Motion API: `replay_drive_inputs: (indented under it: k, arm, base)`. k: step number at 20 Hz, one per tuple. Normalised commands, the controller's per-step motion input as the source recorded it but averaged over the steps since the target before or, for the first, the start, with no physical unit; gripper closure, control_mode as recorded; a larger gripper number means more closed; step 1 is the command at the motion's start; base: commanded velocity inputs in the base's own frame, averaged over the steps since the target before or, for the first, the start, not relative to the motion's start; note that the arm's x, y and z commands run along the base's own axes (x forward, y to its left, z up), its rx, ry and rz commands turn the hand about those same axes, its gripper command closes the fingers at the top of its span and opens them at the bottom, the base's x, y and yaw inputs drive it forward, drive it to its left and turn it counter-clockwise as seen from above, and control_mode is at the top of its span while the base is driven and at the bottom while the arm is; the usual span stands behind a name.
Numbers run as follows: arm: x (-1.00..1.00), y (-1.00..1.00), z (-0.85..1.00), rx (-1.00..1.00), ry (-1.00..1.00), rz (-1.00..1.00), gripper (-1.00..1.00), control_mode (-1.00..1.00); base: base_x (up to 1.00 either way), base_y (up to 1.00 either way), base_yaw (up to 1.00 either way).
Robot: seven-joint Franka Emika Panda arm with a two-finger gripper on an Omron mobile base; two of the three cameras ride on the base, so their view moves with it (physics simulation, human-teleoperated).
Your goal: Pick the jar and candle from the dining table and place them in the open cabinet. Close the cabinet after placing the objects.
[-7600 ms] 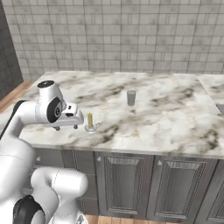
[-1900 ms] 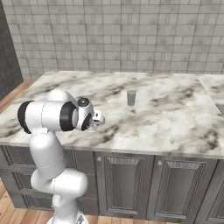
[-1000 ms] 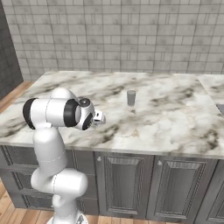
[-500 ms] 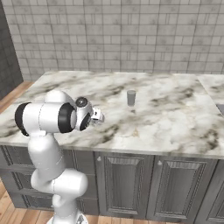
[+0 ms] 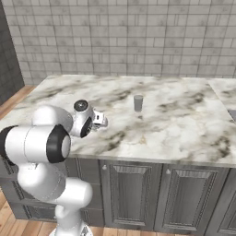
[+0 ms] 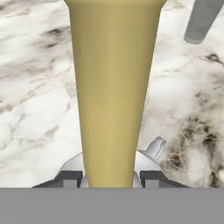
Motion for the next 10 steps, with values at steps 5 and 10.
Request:
replay_drive_inputs:
  k: [5, 10]
  arm:
    - [-0.29, 0.0, 0.58, 0.0, 0.0, 0.0, 1.0, -1.0]
    - [-0.23, 0.0, 0.49, 0.02, 0.0, 0.0, 1.0, -1.0]
  base:
    - [0.0, 0.0, 0.0]
    - [0.0, 0.0, 0.0]
